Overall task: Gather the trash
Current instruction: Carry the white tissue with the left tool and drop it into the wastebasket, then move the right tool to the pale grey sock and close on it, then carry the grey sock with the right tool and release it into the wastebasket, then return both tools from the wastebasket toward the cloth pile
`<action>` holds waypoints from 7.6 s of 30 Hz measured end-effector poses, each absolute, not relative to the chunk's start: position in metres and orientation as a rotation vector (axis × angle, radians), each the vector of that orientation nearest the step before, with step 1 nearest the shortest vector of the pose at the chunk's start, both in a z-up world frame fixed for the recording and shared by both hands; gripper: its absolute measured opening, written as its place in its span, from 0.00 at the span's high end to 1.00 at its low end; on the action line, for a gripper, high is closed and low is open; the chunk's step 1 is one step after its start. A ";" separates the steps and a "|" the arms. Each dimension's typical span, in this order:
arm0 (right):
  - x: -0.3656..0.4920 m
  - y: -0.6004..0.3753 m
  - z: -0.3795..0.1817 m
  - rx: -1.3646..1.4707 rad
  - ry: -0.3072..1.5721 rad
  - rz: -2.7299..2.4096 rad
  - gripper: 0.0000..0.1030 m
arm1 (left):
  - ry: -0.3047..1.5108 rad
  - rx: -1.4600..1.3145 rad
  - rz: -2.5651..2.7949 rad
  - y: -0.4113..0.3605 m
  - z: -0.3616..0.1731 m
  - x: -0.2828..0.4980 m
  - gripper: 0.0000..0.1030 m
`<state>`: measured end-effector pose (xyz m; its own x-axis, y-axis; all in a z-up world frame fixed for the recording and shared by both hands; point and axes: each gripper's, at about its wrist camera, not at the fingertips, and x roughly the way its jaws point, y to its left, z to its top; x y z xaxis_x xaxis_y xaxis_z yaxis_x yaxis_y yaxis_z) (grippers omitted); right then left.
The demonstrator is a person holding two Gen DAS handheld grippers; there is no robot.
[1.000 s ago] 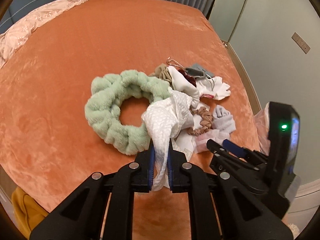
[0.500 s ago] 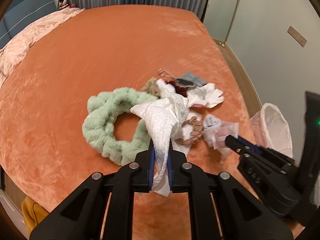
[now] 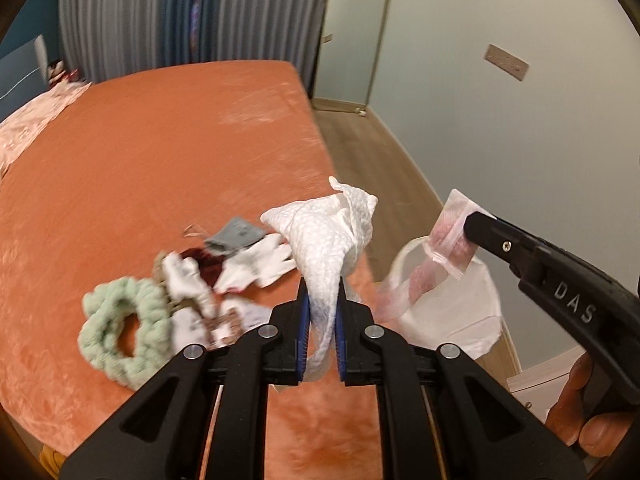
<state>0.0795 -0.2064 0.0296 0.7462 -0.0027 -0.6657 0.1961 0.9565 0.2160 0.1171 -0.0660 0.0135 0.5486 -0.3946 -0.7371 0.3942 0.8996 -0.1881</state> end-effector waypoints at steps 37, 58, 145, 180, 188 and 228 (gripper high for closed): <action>0.051 -0.336 0.008 0.293 0.716 -0.401 0.41 | 0.898 0.036 -0.545 -0.195 0.002 0.119 0.44; 0.055 -0.253 0.009 0.229 0.739 -0.302 0.33 | 0.920 -0.081 -0.371 -0.076 -0.005 0.130 0.44; 0.099 -0.164 -0.165 0.339 1.068 -0.120 0.80 | 1.290 -0.275 -0.474 -0.001 -0.179 0.132 0.99; 0.027 -0.336 -0.072 0.429 0.831 -0.376 0.80 | 1.022 -0.061 -0.772 -0.204 -0.041 0.119 0.94; 0.033 -0.352 -0.073 0.429 0.833 -0.400 0.75 | 1.024 -0.014 -0.699 -0.209 -0.045 0.120 0.70; 0.046 -0.275 -0.031 0.295 0.790 -0.354 0.38 | 0.975 -0.055 -0.497 -0.112 -0.029 0.131 0.56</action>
